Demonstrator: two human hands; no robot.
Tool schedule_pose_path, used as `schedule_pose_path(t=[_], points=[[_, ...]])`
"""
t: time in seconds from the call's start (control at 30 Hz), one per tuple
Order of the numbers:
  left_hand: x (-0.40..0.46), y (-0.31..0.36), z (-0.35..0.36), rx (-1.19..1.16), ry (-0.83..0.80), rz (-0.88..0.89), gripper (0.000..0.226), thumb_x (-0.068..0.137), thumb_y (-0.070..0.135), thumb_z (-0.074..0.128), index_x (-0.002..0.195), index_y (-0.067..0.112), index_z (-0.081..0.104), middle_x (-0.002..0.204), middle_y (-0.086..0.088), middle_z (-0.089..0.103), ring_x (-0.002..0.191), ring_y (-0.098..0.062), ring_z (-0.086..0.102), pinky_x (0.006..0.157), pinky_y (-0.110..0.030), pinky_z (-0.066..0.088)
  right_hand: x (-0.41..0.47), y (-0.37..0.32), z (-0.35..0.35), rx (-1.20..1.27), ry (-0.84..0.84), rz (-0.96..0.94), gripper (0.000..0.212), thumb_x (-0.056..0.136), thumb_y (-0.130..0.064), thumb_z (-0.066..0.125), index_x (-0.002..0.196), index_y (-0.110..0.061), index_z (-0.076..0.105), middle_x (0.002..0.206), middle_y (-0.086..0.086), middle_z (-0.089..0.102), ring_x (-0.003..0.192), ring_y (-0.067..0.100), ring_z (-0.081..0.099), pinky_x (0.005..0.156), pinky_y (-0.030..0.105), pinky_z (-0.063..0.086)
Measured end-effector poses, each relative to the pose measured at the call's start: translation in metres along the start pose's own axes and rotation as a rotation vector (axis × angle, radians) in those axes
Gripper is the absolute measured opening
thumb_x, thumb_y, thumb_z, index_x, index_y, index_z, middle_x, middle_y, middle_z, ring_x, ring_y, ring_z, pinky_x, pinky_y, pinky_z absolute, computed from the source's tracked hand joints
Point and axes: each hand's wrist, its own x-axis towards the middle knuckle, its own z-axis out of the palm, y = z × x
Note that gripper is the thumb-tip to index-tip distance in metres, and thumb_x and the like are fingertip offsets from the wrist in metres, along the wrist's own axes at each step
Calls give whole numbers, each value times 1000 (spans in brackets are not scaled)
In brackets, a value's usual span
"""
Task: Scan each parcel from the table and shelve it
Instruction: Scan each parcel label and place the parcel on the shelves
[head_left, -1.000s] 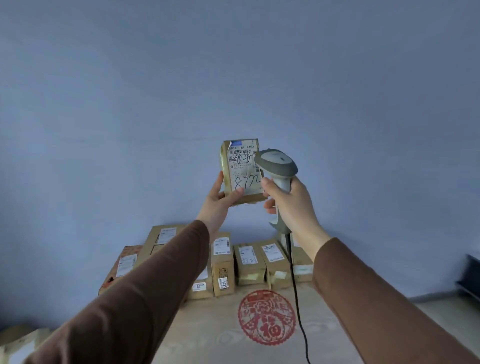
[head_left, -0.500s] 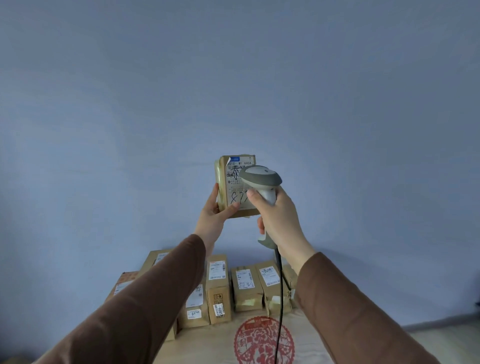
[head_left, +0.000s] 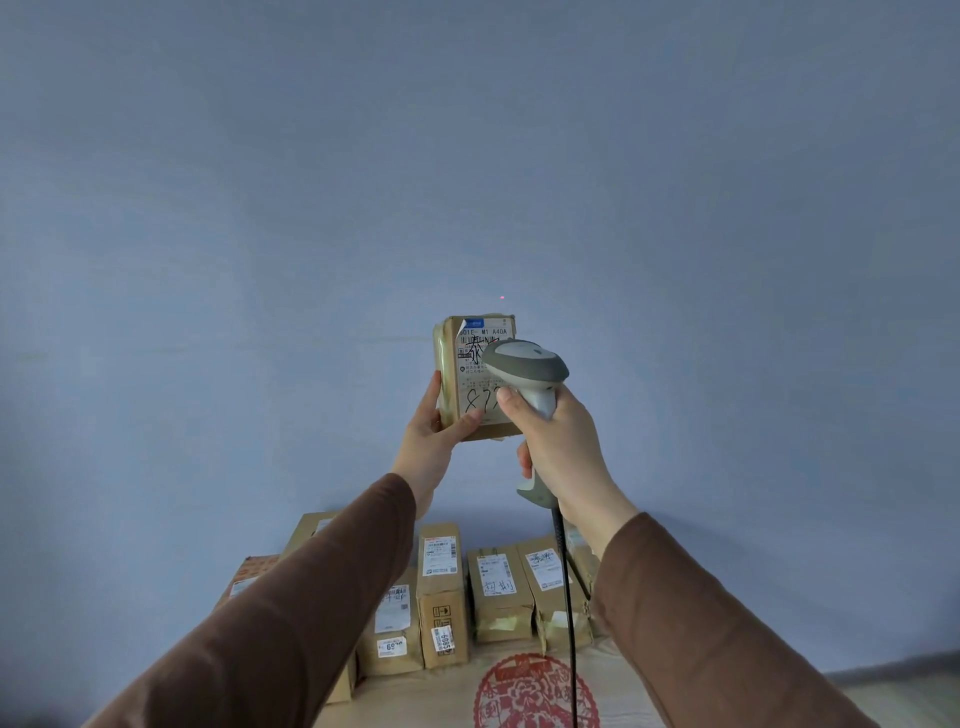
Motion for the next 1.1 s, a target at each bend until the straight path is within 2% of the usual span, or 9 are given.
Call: schedule_pose_path(t=[0.27, 0.37, 0.5, 0.6, 0.67, 0.73, 0.83, 1.0, 1.1], points=[[-2, -4, -8, -7, 21, -15, 69, 98, 20, 71, 144, 55, 34, 111, 11, 79, 102, -6, 75, 81, -9, 44, 0, 5, 6, 2, -17, -3, 24, 97, -43, 68, 111, -24, 63, 87, 5, 72, 42, 8, 53, 41, 23, 44], [-7, -2, -15, 7, 42, -20, 69, 98, 19, 70, 146, 52, 33, 110, 10, 80, 99, -5, 75, 77, -5, 49, -1, 5, 9, 2, -17, -20, 20, 98, -42, 67, 109, -25, 63, 69, -9, 68, 41, 9, 53, 41, 21, 44], [-22, 11, -36, 30, 81, -28, 72, 99, 23, 70, 153, 50, 32, 123, 2, 76, 106, -9, 74, 100, -22, 42, 0, 8, 23, 19, 1, -16, 22, 99, -42, 65, 95, -20, 64, 49, -9, 58, 39, 10, 51, 41, 15, 42], [-38, 26, -61, 47, 150, -53, 65, 98, 25, 70, 145, 54, 35, 122, 0, 77, 111, -15, 73, 121, -40, 34, 3, 10, 48, 133, 11, 15, 21, 97, -38, 67, 94, -17, 66, 55, -10, 62, 39, 11, 50, 42, 17, 42], [-49, 37, -84, 47, 205, -70, 62, 98, 28, 69, 147, 50, 38, 118, 3, 78, 111, -15, 73, 124, -46, 31, 5, 9, 71, 202, -23, 41, 18, 96, -36, 70, 98, -19, 65, 62, -17, 66, 41, 12, 50, 43, 19, 43], [-62, 49, -111, 53, 260, -72, 66, 99, 31, 69, 155, 42, 37, 116, 5, 79, 113, -16, 72, 124, -47, 33, 7, 5, 99, 263, -88, 64, 17, 93, -36, 73, 100, -23, 65, 68, -22, 67, 42, 11, 50, 44, 21, 44], [-84, 73, -155, 80, 345, -61, 64, 99, 37, 67, 156, 41, 40, 115, 9, 79, 114, -15, 71, 120, -43, 39, 3, -7, 147, 340, -182, 87, 20, 91, -35, 76, 103, -24, 64, 71, -25, 67, 42, 10, 49, 43, 21, 43], [-130, 117, -239, 151, 479, -60, 55, 101, 49, 60, 153, 41, 44, 135, 6, 69, 124, -20, 65, 117, -40, 44, -22, -45, 240, 416, -375, 126, 29, 89, -40, 79, 109, -24, 65, 77, -9, 66, 43, 8, 53, 45, 20, 47], [-161, 149, -292, 199, 557, -66, 53, 101, 52, 57, 151, 36, 47, 137, 3, 68, 118, -19, 68, 103, -33, 53, -45, -74, 299, 457, -485, 155, 35, 89, -41, 79, 114, -21, 66, 86, 0, 65, 46, 9, 53, 49, 23, 49]])
